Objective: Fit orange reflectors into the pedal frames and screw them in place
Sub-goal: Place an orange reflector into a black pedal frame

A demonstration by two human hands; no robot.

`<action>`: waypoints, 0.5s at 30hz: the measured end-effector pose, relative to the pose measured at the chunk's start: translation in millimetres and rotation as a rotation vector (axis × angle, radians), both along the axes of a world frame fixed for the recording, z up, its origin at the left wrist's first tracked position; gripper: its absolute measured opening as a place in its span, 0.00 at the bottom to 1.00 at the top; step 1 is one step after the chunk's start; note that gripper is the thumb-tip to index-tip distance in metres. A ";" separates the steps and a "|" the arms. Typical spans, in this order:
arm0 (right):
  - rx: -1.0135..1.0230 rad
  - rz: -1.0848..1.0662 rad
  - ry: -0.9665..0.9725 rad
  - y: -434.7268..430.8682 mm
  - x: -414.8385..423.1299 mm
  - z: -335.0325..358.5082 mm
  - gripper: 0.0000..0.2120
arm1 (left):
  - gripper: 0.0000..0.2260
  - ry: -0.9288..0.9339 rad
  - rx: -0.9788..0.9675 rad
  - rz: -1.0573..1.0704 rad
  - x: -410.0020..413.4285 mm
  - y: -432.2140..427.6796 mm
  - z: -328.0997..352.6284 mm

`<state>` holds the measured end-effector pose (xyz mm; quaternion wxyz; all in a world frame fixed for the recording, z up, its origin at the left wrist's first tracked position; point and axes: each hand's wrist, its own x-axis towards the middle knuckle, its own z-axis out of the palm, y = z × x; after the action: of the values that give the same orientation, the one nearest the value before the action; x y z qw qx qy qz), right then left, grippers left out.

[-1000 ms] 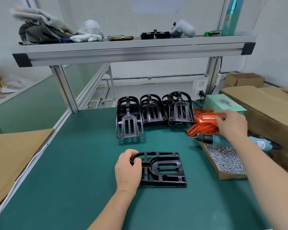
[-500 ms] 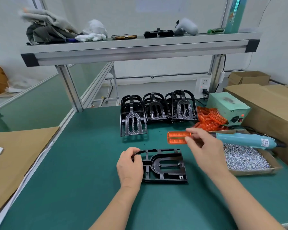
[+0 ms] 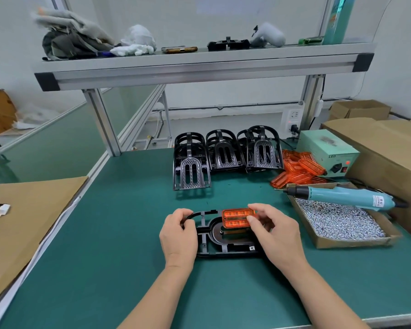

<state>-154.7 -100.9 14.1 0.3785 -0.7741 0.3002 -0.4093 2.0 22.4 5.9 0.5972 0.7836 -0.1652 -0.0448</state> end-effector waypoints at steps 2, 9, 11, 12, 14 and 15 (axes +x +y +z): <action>-0.006 0.009 0.002 0.9 0.0 -2.0 0.12 | 0.18 -0.012 0.003 0.012 2.0 2.1 -1.3; -0.053 0.029 0.021 1.1 2.3 -7.0 0.12 | 0.16 -0.055 0.023 0.022 0.6 0.6 -3.4; -0.064 0.028 0.024 0.6 2.5 -7.9 0.12 | 0.15 -0.064 0.037 0.033 1.1 0.2 -3.8; -0.063 0.027 0.023 0.4 2.8 -8.2 0.12 | 0.15 -0.065 0.043 0.039 1.3 0.3 -3.8; -0.051 0.032 0.021 -0.1 3.4 -8.7 0.12 | 0.15 -0.065 0.056 0.049 1.1 0.4 -3.3; -0.047 0.036 0.024 -0.1 3.6 -9.0 0.12 | 0.15 -0.064 0.058 0.050 1.0 0.4 -3.1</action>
<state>-151.1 -101.0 5.1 0.3639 -0.7928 0.2812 -0.3999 3.0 22.8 2.7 0.5695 0.8056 -0.1631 -0.0097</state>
